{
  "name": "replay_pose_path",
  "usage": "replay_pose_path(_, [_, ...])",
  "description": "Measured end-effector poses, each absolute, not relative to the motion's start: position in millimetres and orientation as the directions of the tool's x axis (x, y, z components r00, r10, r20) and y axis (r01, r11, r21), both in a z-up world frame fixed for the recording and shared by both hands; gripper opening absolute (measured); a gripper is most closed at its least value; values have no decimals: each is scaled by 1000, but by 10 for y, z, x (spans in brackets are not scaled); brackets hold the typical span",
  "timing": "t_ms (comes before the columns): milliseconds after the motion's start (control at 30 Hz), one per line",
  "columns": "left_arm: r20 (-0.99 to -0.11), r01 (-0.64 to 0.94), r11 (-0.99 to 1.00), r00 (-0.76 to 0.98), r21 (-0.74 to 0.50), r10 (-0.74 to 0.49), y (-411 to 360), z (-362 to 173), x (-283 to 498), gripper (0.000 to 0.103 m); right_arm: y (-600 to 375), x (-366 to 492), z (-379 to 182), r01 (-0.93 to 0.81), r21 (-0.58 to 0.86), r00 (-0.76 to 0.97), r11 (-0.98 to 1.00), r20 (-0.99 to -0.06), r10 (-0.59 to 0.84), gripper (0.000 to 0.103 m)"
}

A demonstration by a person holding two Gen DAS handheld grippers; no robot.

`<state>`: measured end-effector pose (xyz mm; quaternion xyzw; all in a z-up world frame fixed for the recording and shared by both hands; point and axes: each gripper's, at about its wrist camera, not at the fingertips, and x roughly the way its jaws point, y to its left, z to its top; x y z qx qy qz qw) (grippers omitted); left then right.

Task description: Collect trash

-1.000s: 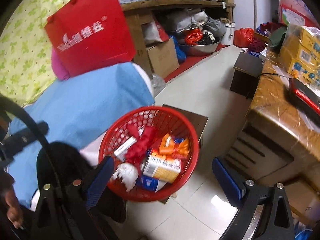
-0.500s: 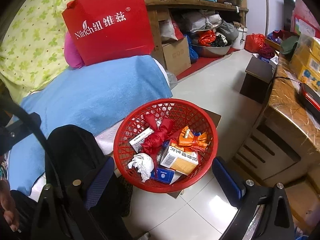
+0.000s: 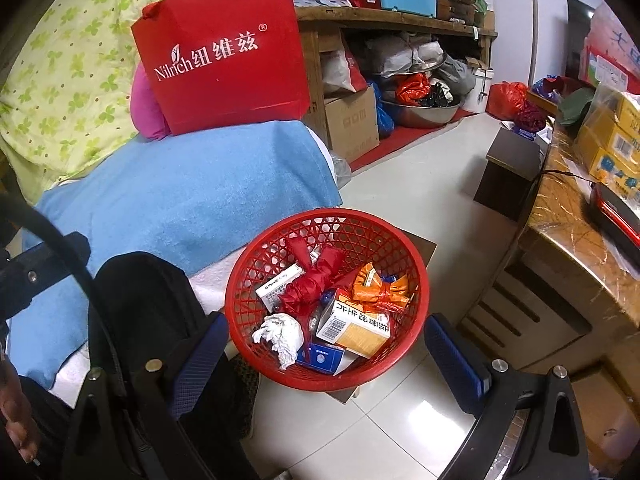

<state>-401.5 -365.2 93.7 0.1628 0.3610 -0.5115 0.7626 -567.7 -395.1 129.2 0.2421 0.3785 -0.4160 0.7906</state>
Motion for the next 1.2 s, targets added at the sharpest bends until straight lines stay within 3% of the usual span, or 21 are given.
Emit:
replay_pose_path(533, [-718, 901, 432, 272, -44, -640, -3686, 960, -4097, 87, -3947, -5691, 1292, 844, 53, 357, 534, -799, -484, 99])
replay_pose_path(1200, [-716, 920, 389, 236, -54, -657, -3741, 958, -4179, 87, -3954, -5732, 1329, 852, 49, 352, 521, -791, -501, 99])
